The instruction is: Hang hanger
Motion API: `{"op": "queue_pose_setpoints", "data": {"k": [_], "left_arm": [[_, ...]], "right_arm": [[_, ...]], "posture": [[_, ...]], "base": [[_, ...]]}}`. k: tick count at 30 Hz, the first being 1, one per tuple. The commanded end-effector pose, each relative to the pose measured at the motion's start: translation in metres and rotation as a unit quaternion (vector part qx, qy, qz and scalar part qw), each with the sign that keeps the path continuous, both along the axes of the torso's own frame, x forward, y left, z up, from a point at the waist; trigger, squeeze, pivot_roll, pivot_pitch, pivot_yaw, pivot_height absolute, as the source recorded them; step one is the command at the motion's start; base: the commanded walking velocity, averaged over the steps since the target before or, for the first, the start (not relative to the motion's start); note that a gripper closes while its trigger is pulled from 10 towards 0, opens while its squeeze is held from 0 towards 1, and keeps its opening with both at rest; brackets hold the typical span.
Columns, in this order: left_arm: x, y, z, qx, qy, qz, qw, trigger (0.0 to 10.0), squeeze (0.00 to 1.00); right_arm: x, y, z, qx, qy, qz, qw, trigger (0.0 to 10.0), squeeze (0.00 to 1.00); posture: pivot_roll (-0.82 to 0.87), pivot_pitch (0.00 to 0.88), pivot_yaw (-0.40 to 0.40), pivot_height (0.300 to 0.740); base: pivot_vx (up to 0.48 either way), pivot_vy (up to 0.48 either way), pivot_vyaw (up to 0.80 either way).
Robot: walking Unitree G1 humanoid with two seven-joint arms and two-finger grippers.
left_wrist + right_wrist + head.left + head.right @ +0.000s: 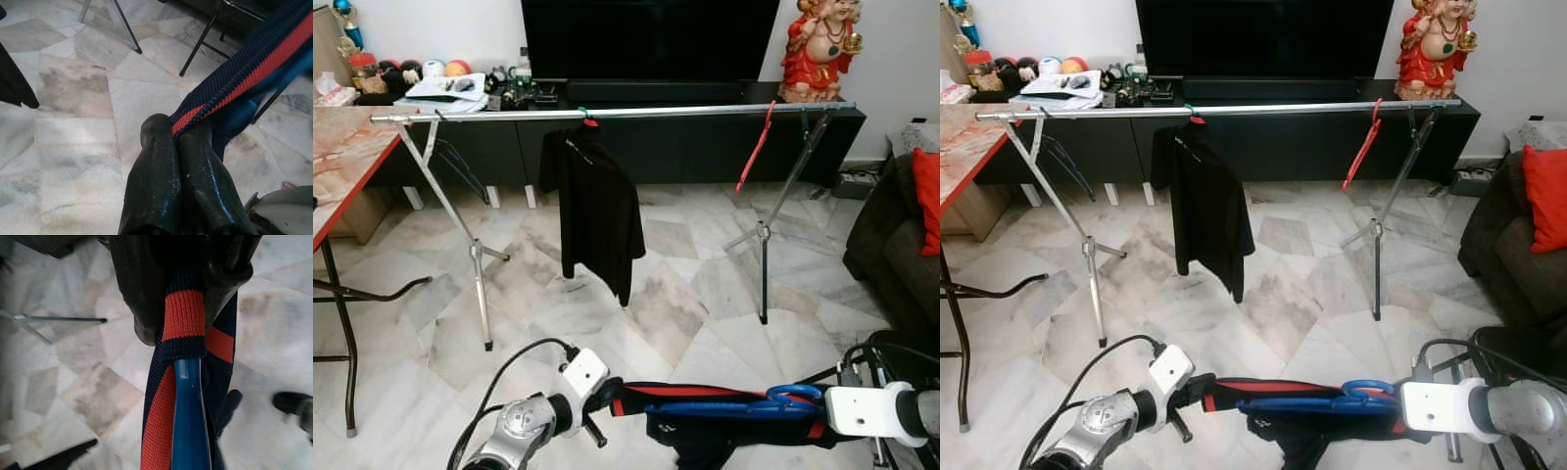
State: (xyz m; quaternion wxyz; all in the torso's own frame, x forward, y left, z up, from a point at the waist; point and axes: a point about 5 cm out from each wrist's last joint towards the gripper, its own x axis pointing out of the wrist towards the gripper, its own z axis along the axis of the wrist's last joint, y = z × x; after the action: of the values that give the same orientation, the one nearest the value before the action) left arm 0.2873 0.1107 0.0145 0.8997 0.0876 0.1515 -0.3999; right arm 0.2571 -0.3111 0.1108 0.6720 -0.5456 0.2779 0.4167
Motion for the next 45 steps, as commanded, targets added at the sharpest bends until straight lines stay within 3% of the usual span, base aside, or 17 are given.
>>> {"op": "queue_pose_setpoints", "data": {"k": [1, 10, 20, 24, 29, 37, 42, 45], "left_arm": [[-0.004, 0.019, -0.008, 0.025, 0.016, 0.027, 0.999, 0.0, 0.0], [-0.004, 0.021, -0.007, 0.027, 0.014, 0.022, 0.999, 0.0, 0.0], [-0.007, 0.019, -0.009, 0.031, 0.02, 0.001, 0.999, 0.0, 0.0], [-0.007, 0.018, -0.008, 0.035, 0.018, -0.011, 0.999, 0.0, 0.0], [-0.006, 0.019, -0.007, 0.033, 0.019, -0.012, 0.999, 0.0, 0.0], [-0.006, 0.019, -0.007, 0.033, 0.019, -0.015, 0.999, 0.0, 0.0], [-0.006, 0.023, -0.007, 0.062, 0.015, -0.033, 0.997, 0.0, 0.0], [-0.005, 0.023, -0.006, 0.065, 0.014, -0.033, 0.997, 0.0, 0.0]], "right_arm": [[0.002, -0.023, 0.008, -0.051, -0.024, -0.043, 0.997, 0.0, 0.0], [0.011, -0.018, -0.001, -0.084, -0.056, -0.049, 0.994, 0.0, 0.0], [0.015, -0.01, -0.011, -0.08, -0.08, -0.065, 0.991, 0.0, 0.0], [0.027, -0.013, -0.002, -0.07, -0.135, -0.115, 0.982, 0.0, 0.0], [0.032, -0.013, 0.002, -0.065, -0.154, -0.135, 0.977, 0.0, 0.0], [0.029, -0.004, -0.009, -0.052, -0.131, -0.124, 0.982, 0.0, 0.0], [0.026, -0.005, -0.005, -0.091, -0.122, -0.087, 0.985, 0.0, 0.0], [0.025, 0.001, 0.0, -0.083, -0.12, -0.071, 0.987, 0.0, 0.0]], "posture": [[-0.05, 0.083, 0.004, 0.74], [-0.05, 0.085, 0.002, 0.74], [-0.05, 0.091, 0.004, 0.74], [-0.05, 0.092, 0.004, 0.74], [-0.05, 0.092, 0.004, 0.74], [-0.04, 0.093, 0.003, 0.74], [-0.05, 0.094, 0.004, 0.74], [-0.05, 0.094, 0.004, 0.74]], "base": [[0.0, 0.0, 0.0], [0.0, 0.0, 0.0], [0.0, 0.0, 0.0], [0.0, 0.0, 0.0], [0.0, 0.0, 0.0], [0.0, 0.0, 0.0], [0.0, 0.0, 0.0], [0.0, 0.0, 0.0]]}}
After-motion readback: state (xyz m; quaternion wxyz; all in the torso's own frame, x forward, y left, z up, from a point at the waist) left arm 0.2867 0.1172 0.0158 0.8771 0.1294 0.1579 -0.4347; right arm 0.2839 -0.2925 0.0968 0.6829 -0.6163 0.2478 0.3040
